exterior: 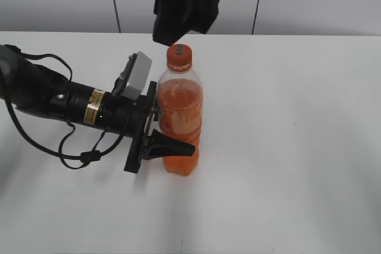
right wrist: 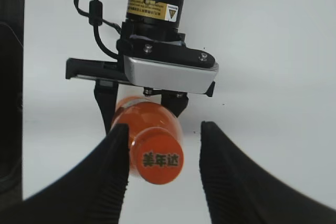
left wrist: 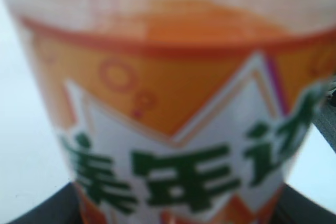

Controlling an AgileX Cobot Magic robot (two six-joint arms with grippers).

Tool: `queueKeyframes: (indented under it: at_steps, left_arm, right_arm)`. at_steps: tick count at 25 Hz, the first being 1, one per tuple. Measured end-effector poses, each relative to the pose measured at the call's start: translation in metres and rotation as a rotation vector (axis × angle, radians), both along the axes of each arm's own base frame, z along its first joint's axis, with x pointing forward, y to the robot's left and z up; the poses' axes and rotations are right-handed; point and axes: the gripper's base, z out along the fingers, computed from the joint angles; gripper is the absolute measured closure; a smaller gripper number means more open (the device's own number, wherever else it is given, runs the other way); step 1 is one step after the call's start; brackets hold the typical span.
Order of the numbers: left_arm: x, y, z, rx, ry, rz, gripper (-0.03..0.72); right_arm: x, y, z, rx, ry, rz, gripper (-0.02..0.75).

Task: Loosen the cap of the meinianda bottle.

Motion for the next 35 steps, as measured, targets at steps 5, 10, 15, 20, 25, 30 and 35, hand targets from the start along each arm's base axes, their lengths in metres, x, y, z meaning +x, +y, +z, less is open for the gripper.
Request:
queueKeyframes:
  at_steps: [5, 10, 15, 20, 25, 30, 35]
  left_arm:
    - [0.0, 0.0, 0.0, 0.0, 0.0, 0.0, 0.287]
    - [0.0, 0.0, 0.0, -0.001, 0.0, 0.001, 0.287]
    - [0.0, 0.0, 0.0, -0.001, 0.0, 0.002, 0.287]
    - [0.0, 0.0, 0.0, -0.004, 0.001, 0.006, 0.287]
    - [0.001, 0.0, 0.0, -0.004, 0.001, 0.01, 0.287]
    - [0.002, 0.0, 0.0, -0.007, 0.003, 0.028, 0.288]
    - [0.003, 0.0, 0.001, -0.008, 0.003, 0.039, 0.288]
  right_arm:
    - [-0.002, 0.002, 0.001, 0.071, 0.146, -0.239, 0.402]
    - [-0.002, 0.002, 0.002, 0.133, 0.294, -0.526, 0.402]
    - [-0.002, 0.002, 0.004, 0.199, 0.451, -0.834, 0.402]
    - [-0.001, 0.001, 0.003, 0.235, 0.541, -1.056, 0.4]
    - [0.004, -0.004, 0.002, 0.246, 0.518, -1.197, 0.328]
    - [0.004, -0.006, -0.009, 0.216, 0.535, -1.246, 0.307]
    - [0.004, -0.007, -0.015, 0.196, 0.532, -1.269, 0.307]
